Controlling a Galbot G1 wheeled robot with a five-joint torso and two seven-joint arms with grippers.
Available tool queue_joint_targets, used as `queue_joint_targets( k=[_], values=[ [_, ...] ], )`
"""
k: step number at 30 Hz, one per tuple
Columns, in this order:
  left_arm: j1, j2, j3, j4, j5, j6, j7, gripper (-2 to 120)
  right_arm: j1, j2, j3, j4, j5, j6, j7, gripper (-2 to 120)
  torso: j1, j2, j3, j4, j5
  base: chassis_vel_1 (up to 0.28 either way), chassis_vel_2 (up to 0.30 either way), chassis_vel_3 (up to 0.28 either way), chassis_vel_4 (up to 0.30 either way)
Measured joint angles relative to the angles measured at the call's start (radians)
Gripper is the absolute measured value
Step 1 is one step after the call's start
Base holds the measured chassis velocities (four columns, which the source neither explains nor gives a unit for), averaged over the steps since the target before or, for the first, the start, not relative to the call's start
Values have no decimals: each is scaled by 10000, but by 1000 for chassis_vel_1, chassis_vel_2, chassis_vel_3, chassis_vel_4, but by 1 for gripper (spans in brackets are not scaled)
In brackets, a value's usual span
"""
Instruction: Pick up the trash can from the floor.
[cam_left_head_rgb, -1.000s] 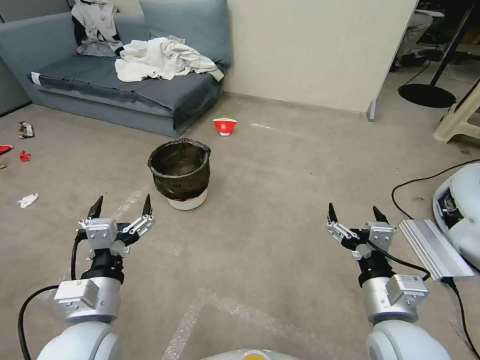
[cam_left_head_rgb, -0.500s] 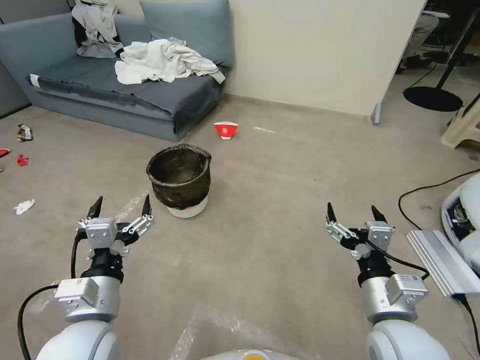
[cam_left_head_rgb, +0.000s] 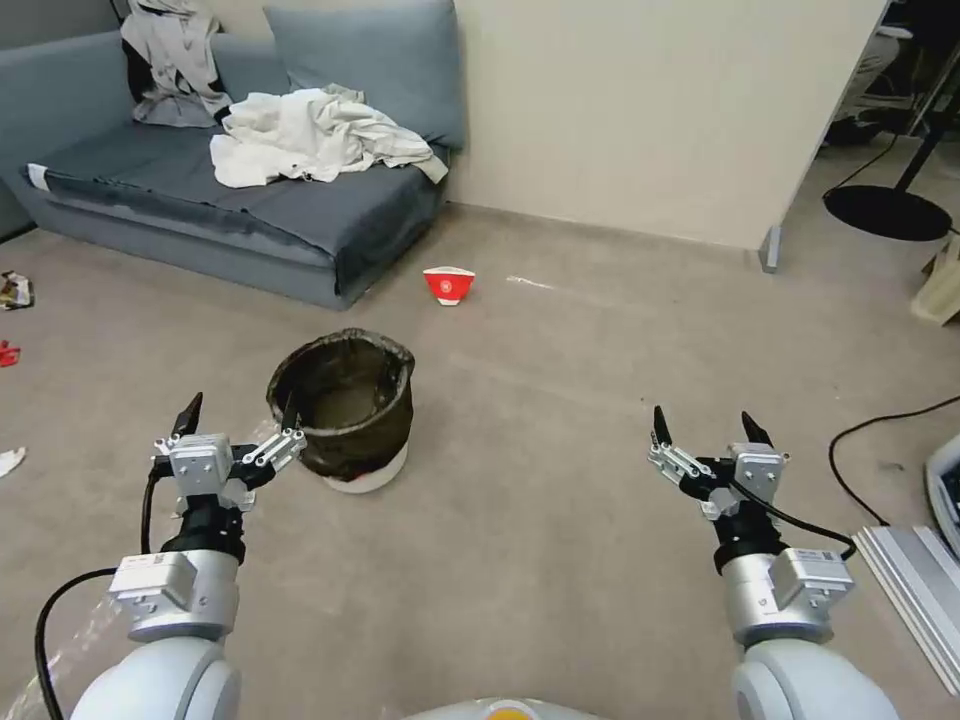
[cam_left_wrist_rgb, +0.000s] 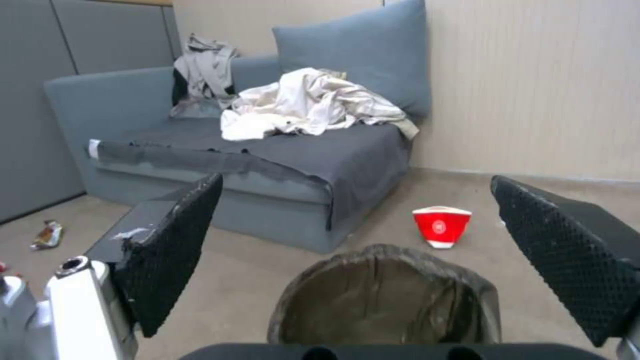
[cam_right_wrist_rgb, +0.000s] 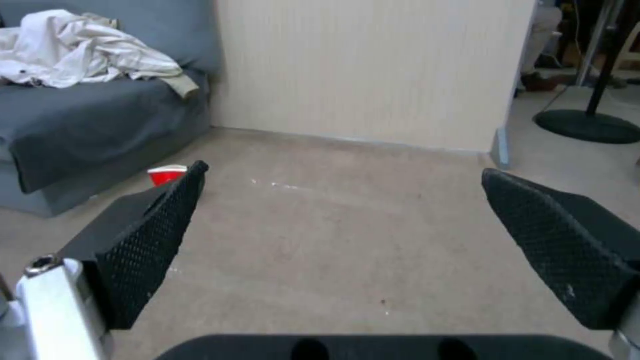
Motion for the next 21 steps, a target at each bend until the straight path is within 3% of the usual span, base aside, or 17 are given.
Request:
queue_joint_targets(
  k=[15, 16, 17, 18, 19, 21],
  values=[
    [-4, 9, -11, 5, -80, 116, -19, 100, 5, 0, -1, -7, -5, 0, 0, 100, 0, 0, 0, 3, 8, -191, 184, 189, -179],
    [-152, 145, -247, 225, -710, 1023, -194, 100, 45, -10, -6, -81, -5, 7, 15, 100, -1, 2, -2, 2, 7, -171, 179, 188, -201],
    [-152, 145, -247, 225, -710, 1023, -194, 100, 45, -10, -6, -81, -5, 7, 15, 100, -1, 2, -2, 2, 7, -171, 179, 188, -201],
    [-806, 617, -672, 997, -1688, 2403, -556, 100, 105, -40, -4, -220, -5, 26, 47, 100, 1, -1, 4, 10, -20, -171, 157, 166, -150],
    [-1317, 903, -819, 1378, -2000, 2838, -736, 100, 135, -39, 4, -277, -4, 65, 54, 100, -1, 0, 0, -9, 9, -104, 157, 137, -139],
    [-1591, 1071, -887, 1640, -2134, 3011, -805, 100, 150, -56, 16, -344, -3, 102, 57, 100, 2, -1, 4, 2, 6, -93, 133, 95, -129]
  ],
)
